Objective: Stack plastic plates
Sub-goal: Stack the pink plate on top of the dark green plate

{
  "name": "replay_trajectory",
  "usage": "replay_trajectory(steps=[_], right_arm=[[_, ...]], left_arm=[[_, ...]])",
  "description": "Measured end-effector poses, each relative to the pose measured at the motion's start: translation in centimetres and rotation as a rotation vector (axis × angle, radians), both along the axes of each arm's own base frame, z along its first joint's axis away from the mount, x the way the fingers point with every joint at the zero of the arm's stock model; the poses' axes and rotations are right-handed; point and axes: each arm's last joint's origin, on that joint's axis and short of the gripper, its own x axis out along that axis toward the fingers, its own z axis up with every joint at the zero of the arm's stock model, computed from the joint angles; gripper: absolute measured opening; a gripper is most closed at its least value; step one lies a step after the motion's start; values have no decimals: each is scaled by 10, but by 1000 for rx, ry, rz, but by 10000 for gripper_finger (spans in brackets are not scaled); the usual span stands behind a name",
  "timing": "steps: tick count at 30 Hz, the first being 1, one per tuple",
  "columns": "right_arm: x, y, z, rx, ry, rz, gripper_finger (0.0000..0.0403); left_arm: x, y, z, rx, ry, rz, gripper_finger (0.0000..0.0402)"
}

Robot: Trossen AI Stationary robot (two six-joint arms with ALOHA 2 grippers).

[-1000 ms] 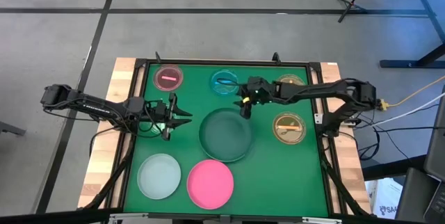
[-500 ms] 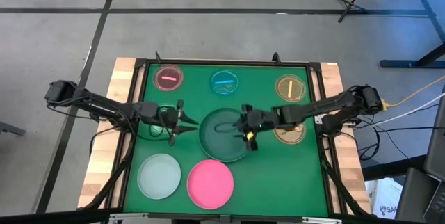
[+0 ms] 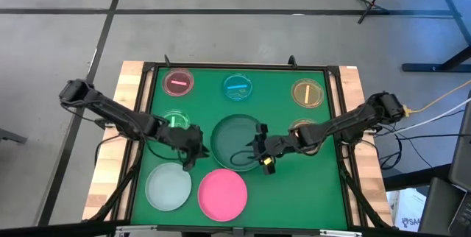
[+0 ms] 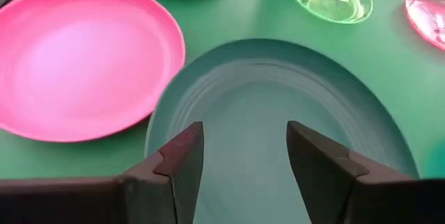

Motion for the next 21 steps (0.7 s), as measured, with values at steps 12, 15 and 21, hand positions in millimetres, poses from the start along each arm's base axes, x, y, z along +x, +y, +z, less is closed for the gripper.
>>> replay_trajectory(steps=[12, 15, 21], right_arm=[[11, 6, -20, 48, 26, -23, 193], [13, 7, -26, 62, 33, -33, 193], [19, 9, -39, 85, 49, -53, 193]], left_arm=[[7, -46, -44, -104, 228, 44, 85], [9, -50, -48, -109, 206, 85, 85], [16, -59, -65, -123, 218, 96, 85]])
